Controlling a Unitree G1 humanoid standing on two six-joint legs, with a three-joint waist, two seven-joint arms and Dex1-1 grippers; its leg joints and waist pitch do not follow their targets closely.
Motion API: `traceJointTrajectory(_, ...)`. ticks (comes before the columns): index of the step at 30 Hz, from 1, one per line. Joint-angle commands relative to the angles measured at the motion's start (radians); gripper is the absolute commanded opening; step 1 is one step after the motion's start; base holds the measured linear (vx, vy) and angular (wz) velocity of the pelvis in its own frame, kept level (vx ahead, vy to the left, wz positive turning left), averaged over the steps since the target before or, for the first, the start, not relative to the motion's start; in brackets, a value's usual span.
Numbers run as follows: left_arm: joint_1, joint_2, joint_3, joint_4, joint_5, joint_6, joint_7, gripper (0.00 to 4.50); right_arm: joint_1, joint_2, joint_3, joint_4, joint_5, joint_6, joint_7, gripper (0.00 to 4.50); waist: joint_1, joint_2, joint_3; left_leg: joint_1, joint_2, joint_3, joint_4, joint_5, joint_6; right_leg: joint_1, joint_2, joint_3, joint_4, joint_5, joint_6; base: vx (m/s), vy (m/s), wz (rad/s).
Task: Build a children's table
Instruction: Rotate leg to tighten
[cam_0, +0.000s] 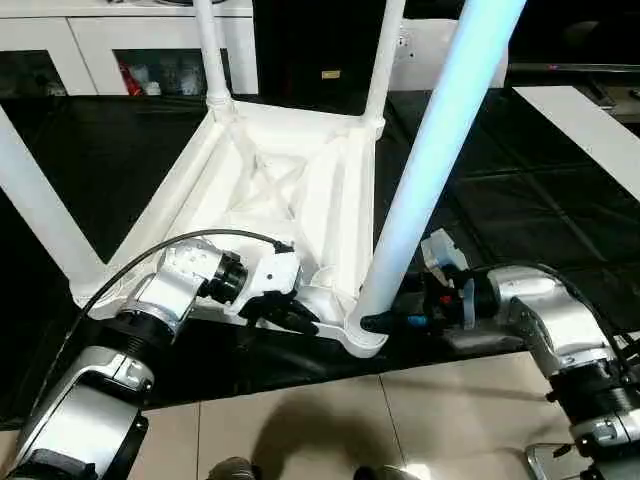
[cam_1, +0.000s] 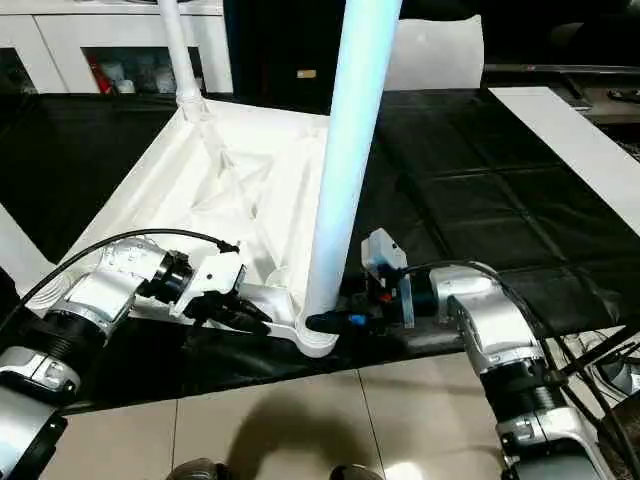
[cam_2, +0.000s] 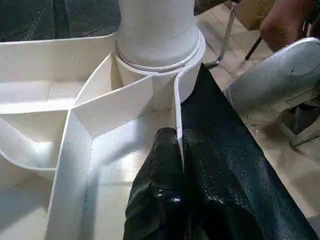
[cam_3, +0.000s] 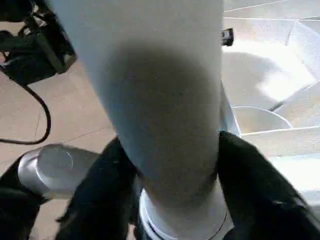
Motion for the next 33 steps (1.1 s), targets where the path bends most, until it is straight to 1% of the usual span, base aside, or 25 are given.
traceJointTrajectory(1,-0.024,-0.014,-0.035,0.001,0.01,-0.03,-0.056,0.0,-0.016,-0.01,-0.001,0.014,0.008,-0.003,0.015,2.08,-0.005,-0.005,-0.078,0.013,0.042,0.0,-0.065,-0.155,0.062,0.057,-0.054,0.042,-0.055,-0.214,-0.251,0.0,0.0,0.0)
traceJointTrajectory(2,-0.025,-0.014,-0.035,0.005,0.011,-0.032,-0.055,0.0,-0.016,-0.01,0.001,0.015,0.008,-0.001,0.02,2.08,-0.003,-0.003,-0.078,0.014,0.042,0.0,-0.064,-0.16,0.059,0.056,-0.054,0.042,-0.057,-0.224,-0.249,0.0,0.0,0.0)
traceJointTrajectory(4,-0.027,-0.017,-0.036,0.012,0.014,-0.032,-0.049,0.0,-0.009,-0.008,0.007,-0.005,0.015,0.022,0.026,2.02,-0.001,-0.005,-0.079,0.015,0.042,-0.001,-0.065,-0.167,0.053,0.057,-0.054,0.042,-0.058,-0.236,-0.244,0.0,0.0,0.0)
traceJointTrajectory(8,-0.027,-0.022,-0.03,0.011,0.008,-0.015,-0.032,0.0,-0.004,0.004,0.002,-0.013,0.037,0.052,0.017,2.0,0.001,-0.003,-0.08,0.015,0.042,-0.001,-0.064,-0.161,0.051,0.058,-0.053,0.042,-0.056,-0.226,-0.246,0.0,0.0,0.0)
traceJointTrajectory(10,-0.027,-0.024,-0.028,0.009,0.008,-0.006,-0.025,0.0,-0.002,0.009,-0.003,-0.016,0.044,0.062,0.012,1.99,0.001,-0.004,-0.08,0.014,0.042,0.0,-0.064,-0.157,0.052,0.058,-0.053,0.042,-0.055,-0.219,-0.247,0.0,0.0,0.0)
traceJointTrajectory(12,-0.026,-0.034,-0.019,-0.015,0.014,0.057,0.027,0.0,0.015,0.04,-0.015,-0.051,0.048,0.105,-0.07,1.99,0.001,-0.004,-0.079,0.014,0.042,-0.001,-0.065,-0.155,0.049,0.059,-0.053,0.042,-0.055,-0.224,-0.245,0.0,0.0,0.0)
traceJointTrajectory(13,-0.026,-0.045,-0.013,-0.03,0.016,0.096,0.063,0.0,0.027,0.063,-0.019,-0.074,0.036,0.117,-0.133,1.99,0.0,0.002,-0.079,0.013,0.043,-0.002,-0.066,-0.157,0.044,0.058,-0.054,0.043,-0.054,-0.23,-0.243,0.0,0.0,0.0)
traceJointTrajectory(14,-0.025,-0.055,-0.005,-0.037,0.014,0.12,0.089,0.0,0.034,0.078,-0.021,-0.084,0.025,0.125,-0.174,1.99,0.0,-0.002,-0.076,0.016,0.042,-0.002,-0.068,-0.176,0.035,0.054,-0.054,0.044,-0.06,-0.261,-0.232,0.0,0.0,0.0)
traceJointTrajectory(15,-0.023,-0.08,0.011,-0.053,0.008,0.167,0.148,0.0,0.045,0.116,-0.024,-0.099,-0.004,0.136,-0.27,1.99,-0.004,-0.003,-0.074,0.017,0.039,-0.003,-0.07,-0.2,0.017,0.053,-0.054,0.044,-0.064,-0.316,-0.214,0.0,0.0,0.0)
traceJointTrajectory(16,-0.02,-0.1,0.021,-0.068,0.008,0.203,0.194,0.0,0.052,0.153,-0.028,-0.109,-0.024,0.159,-0.35,1.99,-0.006,-0.004,-0.072,0.016,0.036,-0.005,-0.07,-0.217,0.011,0.052,-0.055,0.043,-0.07,-0.36,-0.201,0.0,0.0,0.0)
traceJointTrajectory(17,-0.016,-0.118,0.027,-0.083,0.011,0.234,0.236,0.0,0.059,0.19,-0.033,-0.119,-0.036,0.178,-0.418,1.99,-0.01,0.0,-0.07,0.018,0.034,-0.008,-0.073,-0.242,-0.007,0.05,-0.056,0.042,-0.078,-0.43,-0.174,0.0,0.0,0.0)
traceJointTrajectory(18,-0.014,-0.13,0.03,-0.091,0.014,0.251,0.262,0.0,0.063,0.212,-0.035,-0.125,-0.043,0.186,-0.454,1.99,-0.018,-0.002,-0.068,0.017,0.031,-0.011,-0.075,-0.267,-0.021,0.048,-0.055,0.039,-0.085,-0.489,-0.149,0.0,0.0,0.0)
traceJointTrajectory(19,-0.01,-0.155,0.038,-0.106,0.019,0.288,0.317,0.0,0.07,0.252,-0.035,-0.136,-0.058,0.2,-0.518,1.99,-0.024,-0.003,-0.067,0.016,0.032,-0.014,-0.077,-0.277,-0.027,0.049,-0.055,0.038,-0.086,-0.51,-0.138,0.0,0.0,0.0)
traceJointTrajectory(20,-0.009,-0.18,0.048,-0.115,0.021,0.322,0.367,0.0,0.075,0.285,-0.033,-0.142,-0.071,0.209,-0.568,1.99,-0.036,-0.003,-0.066,0.013,0.032,-0.016,-0.078,-0.289,-0.033,0.048,-0.053,0.037,-0.087,-0.53,-0.125,0.0,0.0,0.0)
traceJointTrajectory(21,-0.009,-0.203,0.057,-0.124,0.021,0.353,0.408,0.0,0.079,0.311,-0.029,-0.149,-0.081,0.219,-0.606,1.98,-0.045,-0.006,-0.067,0.015,0.03,-0.018,-0.077,-0.301,-0.029,0.046,-0.054,0.033,-0.095,-0.555,-0.114,0.0,0.0,0.0)
traceJointTrajectory(22,-0.009,-0.224,0.066,-0.131,0.019,0.378,0.446,0.0,0.079,0.339,-0.028,-0.153,-0.09,0.236,-0.648,1.98,-0.049,-0.006,-0.068,0.015,0.029,-0.018,-0.075,-0.301,-0.025,0.045,-0.054,0.034,-0.095,-0.553,-0.113,0.0,0.0,0.0)
traceJointTrajectory(23,-0.013,-0.255,0.081,-0.13,0.018,0.404,0.505,0.0,0.072,0.38,-0.035,-0.144,-0.109,0.25,-0.721,1.98,-0.058,-0.003,-0.067,0.011,0.03,-0.017,-0.076,-0.292,-0.02,0.045,-0.052,0.035,-0.094,-0.532,-0.12,0.0,0.0,0.0)
traceJointTrajectory(24,-0.014,-0.277,0.092,-0.135,0.02,0.427,0.546,0.0,0.068,0.41,-0.04,-0.141,-0.122,0.263,-0.775,1.98,-0.061,-0.004,-0.068,0.013,0.026,-0.016,-0.074,-0.299,-0.012,0.042,-0.051,0.032,-0.101,-0.542,-0.116,0.0,0.0,0.0)
traceJointTrajectory(26,-0.029,-0.321,0.122,-0.122,0.026,0.462,0.653,0.0,0.051,0.48,-0.061,-0.114,-0.135,0.273,-0.884,1.98,-0.071,-0.006,-0.067,0.012,0.025,-0.015,-0.074,-0.297,-0.004,0.041,-0.048,0.034,-0.101,-0.529,-0.117,0.0,0.0,0.0)
traceJointTrajectory(27,-0.033,-0.334,0.134,-0.119,0.029,0.474,0.69,0.0,0.046,0.501,-0.068,-0.104,-0.139,0.268,-0.918,1.98,-0.075,-0.005,-0.067,0.015,0.025,-0.016,-0.074,-0.301,-0.005,0.037,-0.047,0.034,-0.102,-0.532,-0.116,0.0,0.0,0.0)
traceJointTrajectory(29,-0.035,-0.347,0.149,-0.128,0.035,0.493,0.733,0.0,0.045,0.522,-0.068,-0.099,-0.15,0.243,-0.951,1.98,-0.079,-0.01,-0.068,0.011,0.024,-0.016,-0.073,-0.295,0.008,0.041,-0.048,0.034,-0.102,-0.53,-0.112,0.0,0.0,0.0)
traceJointTrajectory(30,-0.031,-0.348,0.15,-0.138,0.04,0.501,0.743,0.0,0.048,0.531,-0.074,-0.103,-0.147,0.232,-0.956,1.98,-0.076,-0.006,-0.07,0.013,0.025,-0.015,-0.072,-0.285,0.015,0.04,-0.05,0.036,-0.102,-0.513,-0.113,0.0,0.0,0.0)
traceJointTrajectory(31,-0.023,-0.339,0.148,-0.147,0.045,0.499,0.742,0.0,0.053,0.535,-0.084,-0.11,-0.138,0.212,-0.949,2.51,-0.077,-0.006,-0.071,0.011,0.025,-0.015,-0.073,-0.279,0.018,0.041,-0.049,0.037,-0.1,-0.498,-0.115,0.0,0.0,0.0)
traceJointTrajectory(32,-0.021,-0.337,0.148,-0.148,0.046,0.497,0.742,0.0,0.054,0.534,-0.087,-0.111,-0.136,0.208,-0.947,2.51,-0.077,-0.005,-0.072,0.009,0.026,-0.015,-0.073,-0.269,0.022,0.043,-0.049,0.037,-0.098,-0.477,-0.119,0.0,0.0,0.0)
traceJointTrajectory(33,-0.007,-0.322,0.138,-0.16,0.052,0.481,0.721,0.0,0.062,0.531,-0.1,-0.126,-0.122,0.197,-0.925,2.67,-0.077,-0.005,-0.074,0.005,0.027,-0.012,-0.073,-0.242,0.031,0.046,-0.046,0.04,-0.09,-0.4,-0.136,0.0,0.0,0.0)
